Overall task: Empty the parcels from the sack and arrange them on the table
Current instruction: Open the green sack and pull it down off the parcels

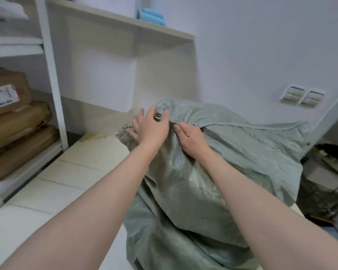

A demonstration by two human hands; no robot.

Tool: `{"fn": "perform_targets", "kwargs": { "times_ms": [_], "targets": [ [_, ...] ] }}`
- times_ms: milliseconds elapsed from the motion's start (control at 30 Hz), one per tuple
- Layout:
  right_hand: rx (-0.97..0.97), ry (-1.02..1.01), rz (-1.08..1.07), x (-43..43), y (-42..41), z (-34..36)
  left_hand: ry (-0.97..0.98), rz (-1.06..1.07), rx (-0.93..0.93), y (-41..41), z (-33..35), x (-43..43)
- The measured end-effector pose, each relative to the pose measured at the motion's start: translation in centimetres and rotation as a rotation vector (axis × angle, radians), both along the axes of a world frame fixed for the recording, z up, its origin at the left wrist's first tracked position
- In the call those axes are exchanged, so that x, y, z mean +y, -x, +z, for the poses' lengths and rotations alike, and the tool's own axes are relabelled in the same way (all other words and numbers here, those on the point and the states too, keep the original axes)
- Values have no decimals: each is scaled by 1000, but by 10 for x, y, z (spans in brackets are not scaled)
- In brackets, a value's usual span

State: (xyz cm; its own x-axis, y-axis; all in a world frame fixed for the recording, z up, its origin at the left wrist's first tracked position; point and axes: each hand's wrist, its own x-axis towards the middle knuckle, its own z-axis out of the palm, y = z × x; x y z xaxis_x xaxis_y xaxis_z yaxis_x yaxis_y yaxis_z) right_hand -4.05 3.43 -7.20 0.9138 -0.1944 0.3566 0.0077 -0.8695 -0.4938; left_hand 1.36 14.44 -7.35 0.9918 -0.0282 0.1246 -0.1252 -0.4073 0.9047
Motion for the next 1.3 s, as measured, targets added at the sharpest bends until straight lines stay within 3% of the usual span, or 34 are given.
{"fn": "perform_targets", "kwargs": {
  "times_ms": [67,133,233,367,467,533,600,767,867,967,1167,1300],
  "targets": [
    [140,-14,-15,9,-12,5,-185,-70,-43,4,20,-28],
    [248,25,36,7,-14,13,-236,-65,11,1,25,-45],
    [195,58,111,-15,-2,26,-282,-146,151,-22,11,-42],
    [-3,85,-214,-81,17,37,-495,-142,127,-40,-6,-39],
    [248,247,-506,-132,35,38,-589,-154,83,-40,3,-54],
    [383,219,-547,-156,45,35,-636,-159,78,-42,7,-64],
    [393,170,-499,-170,49,32,-667,-155,89,-42,7,-70],
    [322,14,-424,-185,35,34,-626,-88,59,-46,2,-72],
    [401,-62,-326,-194,27,26,-651,-30,48,-46,-2,-73],
    [469,55,-366,-192,14,4,-657,27,28,-39,-4,-74],
    [200,12,-430,-187,8,4,-580,77,192,-18,14,-83],
    [22,-166,-420,-181,14,15,-339,-45,171,-8,21,-96]
  ]
}}
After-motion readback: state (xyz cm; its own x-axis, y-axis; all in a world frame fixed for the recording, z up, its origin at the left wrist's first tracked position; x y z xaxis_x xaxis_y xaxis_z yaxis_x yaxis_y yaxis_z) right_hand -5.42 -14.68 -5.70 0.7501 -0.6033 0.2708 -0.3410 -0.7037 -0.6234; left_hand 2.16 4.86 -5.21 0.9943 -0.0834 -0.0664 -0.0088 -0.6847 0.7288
